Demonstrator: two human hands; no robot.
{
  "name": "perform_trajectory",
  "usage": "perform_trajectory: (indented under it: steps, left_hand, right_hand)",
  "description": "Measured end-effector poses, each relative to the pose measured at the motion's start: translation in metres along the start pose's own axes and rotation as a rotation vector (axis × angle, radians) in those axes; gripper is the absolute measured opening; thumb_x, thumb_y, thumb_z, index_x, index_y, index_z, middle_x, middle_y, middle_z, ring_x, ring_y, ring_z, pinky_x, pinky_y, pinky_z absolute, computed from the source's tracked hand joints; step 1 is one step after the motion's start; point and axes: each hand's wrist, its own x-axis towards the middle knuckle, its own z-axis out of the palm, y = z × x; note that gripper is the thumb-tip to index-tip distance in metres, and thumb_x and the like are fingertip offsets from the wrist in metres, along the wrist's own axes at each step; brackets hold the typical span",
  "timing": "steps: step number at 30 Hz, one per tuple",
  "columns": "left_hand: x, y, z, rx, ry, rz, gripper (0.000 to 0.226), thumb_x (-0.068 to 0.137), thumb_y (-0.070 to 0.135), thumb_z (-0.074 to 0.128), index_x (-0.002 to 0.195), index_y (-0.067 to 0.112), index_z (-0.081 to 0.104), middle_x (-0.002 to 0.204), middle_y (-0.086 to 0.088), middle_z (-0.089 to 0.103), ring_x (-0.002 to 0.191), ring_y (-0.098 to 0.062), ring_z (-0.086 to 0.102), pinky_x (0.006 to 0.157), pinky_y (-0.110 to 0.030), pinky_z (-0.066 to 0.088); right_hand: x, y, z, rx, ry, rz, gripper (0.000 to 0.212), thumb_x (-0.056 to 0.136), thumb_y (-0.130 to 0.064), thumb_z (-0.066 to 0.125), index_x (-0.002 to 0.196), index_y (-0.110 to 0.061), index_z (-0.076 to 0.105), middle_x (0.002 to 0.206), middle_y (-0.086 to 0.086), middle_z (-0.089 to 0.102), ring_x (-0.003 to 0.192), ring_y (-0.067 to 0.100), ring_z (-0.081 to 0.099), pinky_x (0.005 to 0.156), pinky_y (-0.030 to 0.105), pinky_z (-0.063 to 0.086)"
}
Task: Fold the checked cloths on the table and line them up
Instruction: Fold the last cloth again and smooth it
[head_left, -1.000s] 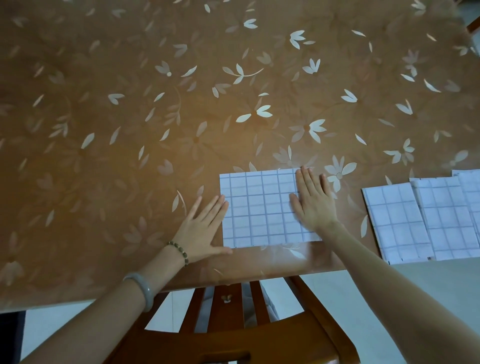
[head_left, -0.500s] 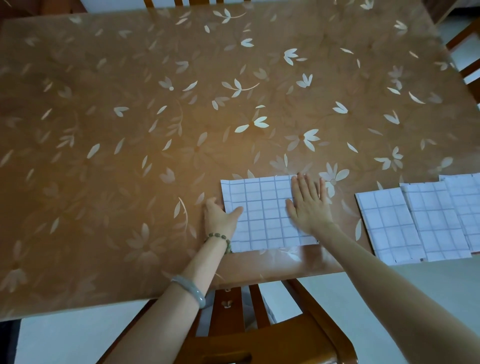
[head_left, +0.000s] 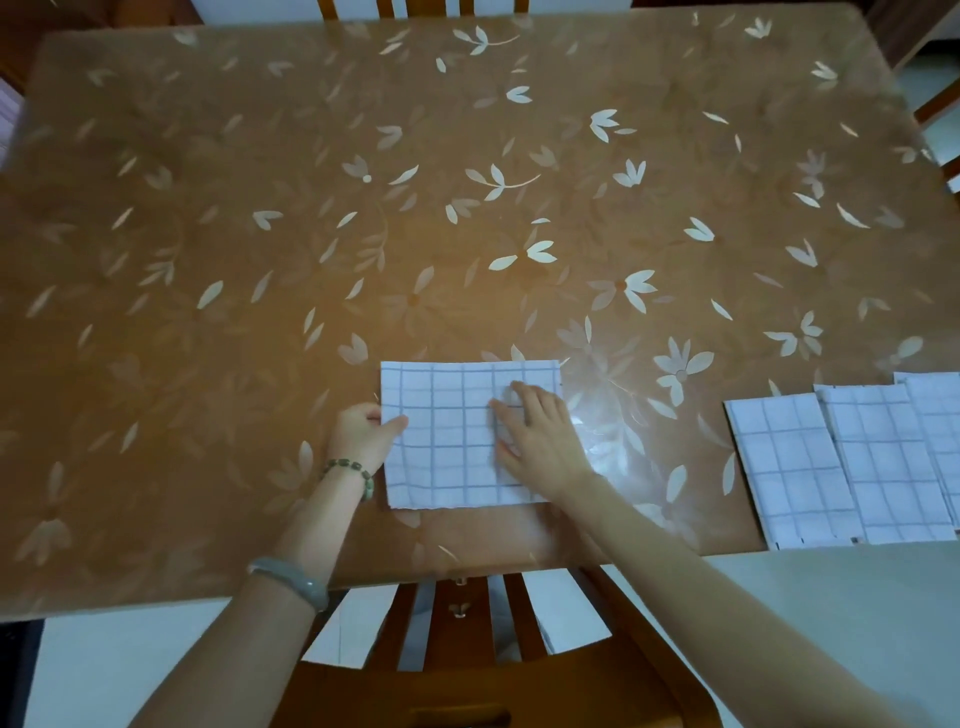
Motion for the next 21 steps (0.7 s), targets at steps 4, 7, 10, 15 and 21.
perform_trajectory:
  steps: [4,7,10,15,21]
  left_hand:
    - [0.009,-0.026,-0.026,0.027,0.022,0.0,0.018,0.083,0.018,0.071,0.081,0.001,0.068,0.078,-0.009,0.068,0.076,-0.028,0.063,0.065,-0.032,0.047]
    - [0.009,-0.031,-0.028,0.052,-0.008,0.021,0.016,0.085,0.018,0.069,0.077,0.006,0.066,0.074,-0.005,0.064,0.071,-0.023,0.059,0.053,-0.026,0.038]
    - [0.01,-0.031,-0.026,0.075,0.0,0.035,0.018,0.085,0.019,0.069,0.071,0.01,0.061,0.069,-0.002,0.059,0.062,-0.016,0.052,0.051,-0.026,0.033]
    - [0.014,-0.033,-0.026,0.042,-0.004,0.036,0.014,0.083,0.019,0.071,0.08,0.006,0.066,0.075,-0.004,0.063,0.071,-0.021,0.058,0.054,-0.026,0.039]
    - [0.025,-0.04,-0.031,0.034,-0.007,0.063,0.021,0.08,0.021,0.074,0.083,0.001,0.068,0.084,-0.003,0.068,0.111,-0.029,0.058,0.078,-0.035,0.049]
  right_hand:
    - [0.01,-0.027,0.006,0.11,-0.036,0.036,0.049,0.068,-0.029,0.042,0.106,-0.009,0.065,0.102,0.015,0.06,0.085,0.034,0.06,0.077,0.042,0.05]
    - [0.02,-0.036,0.003,0.148,-0.088,0.065,0.037,0.064,-0.025,0.048,0.091,-0.008,0.067,0.097,0.015,0.059,0.081,0.035,0.058,0.072,0.039,0.049]
    - [0.035,-0.046,-0.002,0.273,-0.14,0.101,0.03,0.069,-0.008,0.064,0.098,-0.003,0.066,0.099,0.018,0.055,0.085,0.037,0.054,0.067,0.04,0.049]
    - [0.063,-0.048,-0.005,0.329,-0.302,0.19,0.046,0.083,-0.013,0.059,0.128,-0.009,0.052,0.109,0.015,0.044,0.101,0.032,0.046,0.08,0.042,0.047]
    - [0.08,-0.045,-0.009,0.397,-0.495,0.326,0.077,0.077,-0.021,0.069,0.145,-0.025,0.033,0.112,0.01,0.042,0.113,0.028,0.044,0.094,0.037,0.044]
